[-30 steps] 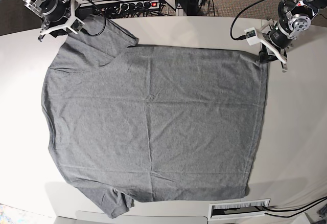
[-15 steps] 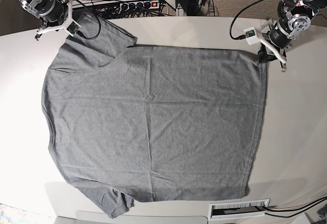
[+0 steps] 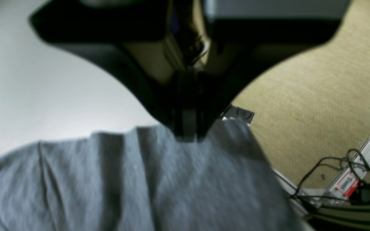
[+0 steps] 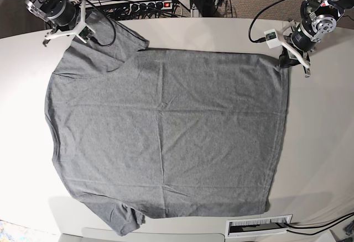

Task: Fold the T-shirt properly
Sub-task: 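Adjust the right gripper's grip on the shoulder seam near the collar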

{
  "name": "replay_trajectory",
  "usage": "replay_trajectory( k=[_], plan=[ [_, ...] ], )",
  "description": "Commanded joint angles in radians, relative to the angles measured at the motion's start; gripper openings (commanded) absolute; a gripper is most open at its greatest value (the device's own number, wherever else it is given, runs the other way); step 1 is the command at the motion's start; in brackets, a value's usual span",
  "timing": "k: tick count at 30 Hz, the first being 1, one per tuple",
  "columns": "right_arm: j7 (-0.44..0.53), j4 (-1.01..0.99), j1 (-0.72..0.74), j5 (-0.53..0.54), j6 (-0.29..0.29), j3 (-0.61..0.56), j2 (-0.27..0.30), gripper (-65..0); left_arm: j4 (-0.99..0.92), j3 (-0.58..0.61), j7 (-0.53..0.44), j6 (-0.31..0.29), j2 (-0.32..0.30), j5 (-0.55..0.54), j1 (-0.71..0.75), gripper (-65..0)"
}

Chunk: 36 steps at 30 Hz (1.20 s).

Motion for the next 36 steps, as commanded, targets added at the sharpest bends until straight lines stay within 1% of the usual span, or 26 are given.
replay_trajectory(
  k=[1, 3, 7, 8, 10, 11, 12, 14, 15, 19, 23, 28, 32, 33, 36],
  plan=[
    [0.002, 0.029, -0.003, 0.000, -0.003, 0.008, 0.014, -65.0, -0.008, 0.013, 0.006, -0.084, -0.005, -0.029, 0.031, -65.0],
    [-0.005, 0.042, -0.009, 0.000, -0.001, 0.008, 0.014, -65.0, -0.008, 0.013, 0.004, -0.084, -0.006, -0.029, 0.045, -65.0],
    [-0.092, 0.041, -0.031, 0.008, 0.000, 0.008, 0.014, -65.0, -0.008, 0.013, 0.003, -0.084, -0.006, -0.029, 0.055, -65.0],
    [-0.100, 0.041, -0.047, 0.011, 0.000, 0.008, 0.014, -61.6, -0.008, 0.013, 0.002, -0.084, -0.006, -0.028, 0.054, -65.0],
    [-0.095, 0.041, -0.082, 0.011, 0.005, 0.005, 0.014, -40.6, -0.008, 0.013, -0.003, -0.084, -0.006, -0.023, 0.052, -65.0],
    [-0.095, 0.041, -0.094, 0.008, 0.006, 0.000, 0.014, -34.0, -0.008, 0.013, -0.013, -0.084, -0.006, -0.015, 0.051, -65.0],
    [-0.095, 0.042, -0.099, 0.005, 0.006, -0.008, 0.014, -32.7, -0.008, 0.013, -0.024, -0.084, -0.006, -0.010, 0.051, -65.0],
    [-0.082, 0.041, -0.100, -0.006, 0.006, -0.031, 0.014, -32.7, -0.008, 0.013, -0.043, -0.084, -0.006, -0.012, 0.052, -65.0],
    [-0.058, 0.041, -0.100, -0.031, 0.005, -0.047, 0.014, -32.7, -0.008, 0.013, -0.043, -0.084, -0.005, -0.012, 0.052, -65.0],
    [0.083, 0.040, -0.088, -0.257, 0.003, -0.142, 0.014, -32.7, -0.008, 0.013, -0.043, -0.084, -0.004, -0.012, 0.051, -65.0],
    [0.085, 0.003, -0.022, -0.376, 0.001, -0.237, 0.014, -32.7, -0.008, 0.013, -0.042, -0.084, -0.004, -0.012, 0.052, -65.0],
    [0.082, -0.097, 0.063, -0.420, -0.010, -0.283, 0.014, -32.7, -0.008, 0.013, -0.042, -0.084, -0.004, -0.012, 0.052, -65.0],
    [0.076, -0.104, 0.078, -0.420, -0.013, -0.285, 0.014, -33.1, -0.008, 0.013, -0.042, -0.084, -0.004, -0.011, 0.051, -65.0],
    [0.074, -0.103, 0.078, -0.420, -0.013, -0.285, 0.014, -36.3, -0.008, 0.013, -0.042, -0.084, -0.004, -0.011, 0.052, -65.0],
    [0.031, -0.102, 0.077, -0.392, -0.013, -0.285, 0.014, -56.7, -0.008, 0.013, -0.042, -0.084, -0.004, -0.012, 0.052, -65.0]
  ],
)
